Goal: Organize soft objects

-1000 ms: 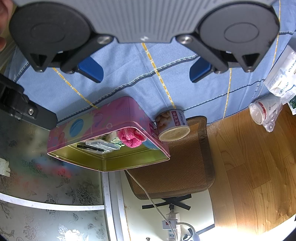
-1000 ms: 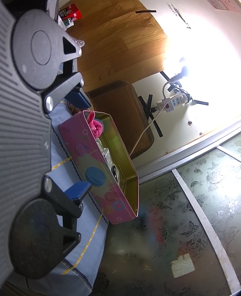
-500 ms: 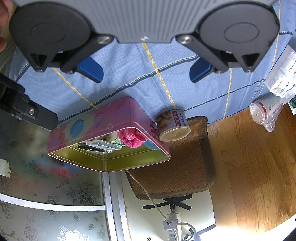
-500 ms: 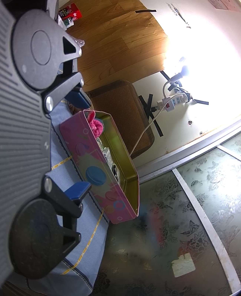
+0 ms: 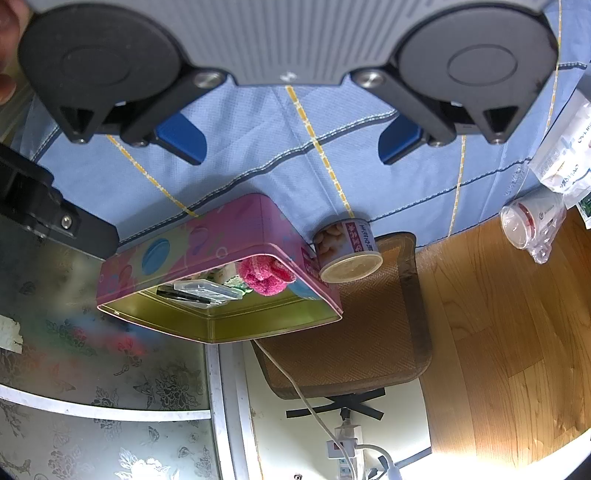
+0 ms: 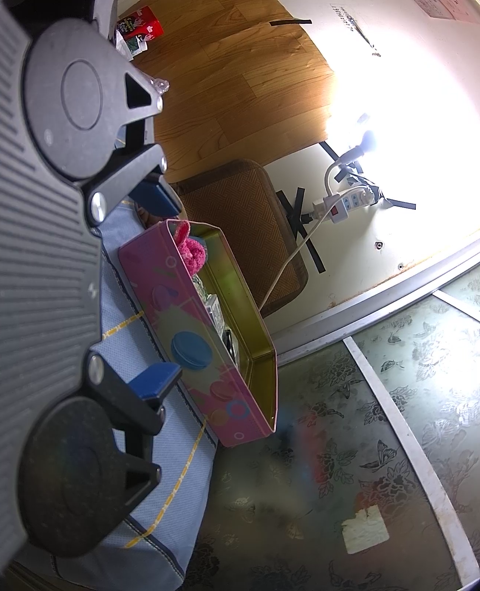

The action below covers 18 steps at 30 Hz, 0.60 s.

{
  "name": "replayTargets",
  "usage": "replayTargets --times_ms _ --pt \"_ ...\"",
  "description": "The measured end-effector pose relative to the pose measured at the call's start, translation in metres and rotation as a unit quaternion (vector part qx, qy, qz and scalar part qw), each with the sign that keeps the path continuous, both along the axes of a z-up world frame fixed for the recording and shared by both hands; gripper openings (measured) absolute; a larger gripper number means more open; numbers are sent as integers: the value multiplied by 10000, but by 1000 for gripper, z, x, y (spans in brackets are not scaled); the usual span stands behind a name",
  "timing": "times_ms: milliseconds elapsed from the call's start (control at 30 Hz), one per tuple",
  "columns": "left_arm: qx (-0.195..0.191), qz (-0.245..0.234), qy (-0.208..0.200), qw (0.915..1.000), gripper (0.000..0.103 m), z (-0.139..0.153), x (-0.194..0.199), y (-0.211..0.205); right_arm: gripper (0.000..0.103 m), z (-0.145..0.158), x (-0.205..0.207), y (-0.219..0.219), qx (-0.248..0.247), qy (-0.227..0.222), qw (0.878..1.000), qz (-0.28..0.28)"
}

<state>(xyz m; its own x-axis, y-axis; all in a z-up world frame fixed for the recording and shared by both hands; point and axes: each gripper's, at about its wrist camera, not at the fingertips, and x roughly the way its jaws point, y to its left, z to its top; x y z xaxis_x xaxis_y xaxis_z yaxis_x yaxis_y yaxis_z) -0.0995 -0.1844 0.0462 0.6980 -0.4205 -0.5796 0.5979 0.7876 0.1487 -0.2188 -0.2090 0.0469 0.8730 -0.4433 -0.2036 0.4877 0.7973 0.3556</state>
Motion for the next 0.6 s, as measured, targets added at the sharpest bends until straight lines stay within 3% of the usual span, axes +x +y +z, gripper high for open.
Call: replayTargets --times_ms 433,600 --pt "-28 -50 38 10000 103 2 2 1 88 -3 0 1 -13 12 10000 -9" --pt "-251 -249 130 9993 103 7 3 6 88 -1 1 2 -39 35 10000 -3"
